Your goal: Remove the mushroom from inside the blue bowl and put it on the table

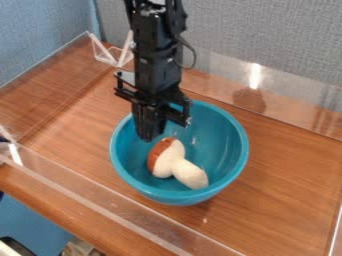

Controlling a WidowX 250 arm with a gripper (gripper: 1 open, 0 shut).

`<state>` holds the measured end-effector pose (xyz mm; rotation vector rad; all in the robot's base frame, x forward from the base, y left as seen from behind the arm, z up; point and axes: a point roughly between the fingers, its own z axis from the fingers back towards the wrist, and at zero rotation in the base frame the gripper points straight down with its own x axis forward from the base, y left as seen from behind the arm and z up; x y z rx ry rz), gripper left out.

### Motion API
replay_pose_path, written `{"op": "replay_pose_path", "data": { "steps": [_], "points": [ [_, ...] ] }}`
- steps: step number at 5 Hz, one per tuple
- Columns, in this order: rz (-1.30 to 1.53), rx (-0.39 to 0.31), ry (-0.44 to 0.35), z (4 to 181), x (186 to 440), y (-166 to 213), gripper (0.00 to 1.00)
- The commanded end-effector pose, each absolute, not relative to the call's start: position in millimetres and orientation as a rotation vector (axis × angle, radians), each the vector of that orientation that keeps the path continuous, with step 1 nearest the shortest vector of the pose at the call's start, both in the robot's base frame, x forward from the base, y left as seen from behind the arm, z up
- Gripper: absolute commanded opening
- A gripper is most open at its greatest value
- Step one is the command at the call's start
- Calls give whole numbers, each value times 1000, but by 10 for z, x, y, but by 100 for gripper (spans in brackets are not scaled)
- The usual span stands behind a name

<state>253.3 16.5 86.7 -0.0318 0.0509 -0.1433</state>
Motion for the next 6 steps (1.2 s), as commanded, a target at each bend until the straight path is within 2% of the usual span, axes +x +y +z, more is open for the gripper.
{"op": "replay_pose_path", "data": {
  "steps": [1,3,4,6],
  "points": [
    [-155,-19,-4,1006,2553,140,0],
    [-171,-18,-8,1021,2547,109,0],
    [-170,-22,-4,993,2555,102,100],
    [-166,-22,10,879,2569,81,100]
  ]
}}
